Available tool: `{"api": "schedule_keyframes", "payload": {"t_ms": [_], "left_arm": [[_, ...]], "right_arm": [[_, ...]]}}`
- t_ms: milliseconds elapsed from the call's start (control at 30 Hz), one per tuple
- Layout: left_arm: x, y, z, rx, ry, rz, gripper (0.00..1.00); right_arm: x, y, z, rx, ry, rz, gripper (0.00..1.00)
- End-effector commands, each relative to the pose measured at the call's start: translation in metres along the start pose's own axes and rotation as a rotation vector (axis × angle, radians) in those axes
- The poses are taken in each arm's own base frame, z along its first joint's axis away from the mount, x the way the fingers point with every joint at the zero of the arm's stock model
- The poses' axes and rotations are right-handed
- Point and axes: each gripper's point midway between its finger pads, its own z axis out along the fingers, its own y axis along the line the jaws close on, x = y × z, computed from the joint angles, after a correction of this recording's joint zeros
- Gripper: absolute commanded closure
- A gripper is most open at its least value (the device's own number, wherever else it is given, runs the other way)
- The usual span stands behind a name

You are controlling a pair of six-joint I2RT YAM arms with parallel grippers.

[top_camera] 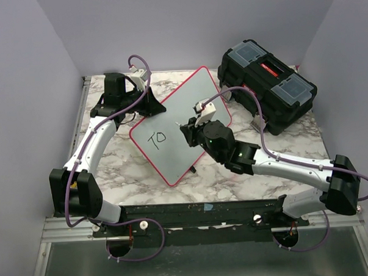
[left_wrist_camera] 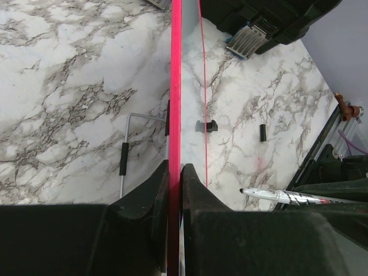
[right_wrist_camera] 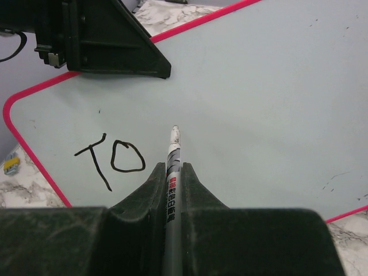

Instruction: Write a sentence on the whiteboard

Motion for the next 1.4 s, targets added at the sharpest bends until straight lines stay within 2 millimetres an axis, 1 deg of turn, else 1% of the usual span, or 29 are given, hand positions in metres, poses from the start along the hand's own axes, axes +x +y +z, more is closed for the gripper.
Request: {"api": "schedule_keyframes", "payload": {"t_ms": [0,433,700,867,1100,1367], "left_arm": [[0.001,-0.003,0.001,-0.012,0.0,0.106,1.0],[0.002,-0.006,0.0,-0.014,0.004,0.117,1.0],[0.005,-0.007,0.002,-0.016,0.012,0.122,1.0],[0.004,-0.009,0.002,-0.016,0.009,0.129,1.0],[0.005,-0.012,0.002,-0.006,0.009,0.127,1.0],[0.003,-0.012,0.002,-0.007,0.006,0.128,1.0]], "right_arm": [[0.003,0.009,0.006,-0.054,0.01,-0.004,0.99],[0.01,0.021,0.014,-0.099,0.039,-0.005,0.99],[0.005,0.022,0.023,-0.075,0.038,-0.003,0.99],[0.01,0.024,0.028,-0.068,0.054,-0.006,0.99],[0.015,0.023,0.031,-0.06,0.068,-0.007,0.99],[0.026,0.034,0.03,-0.127,0.106,-0.011,0.99]]}}
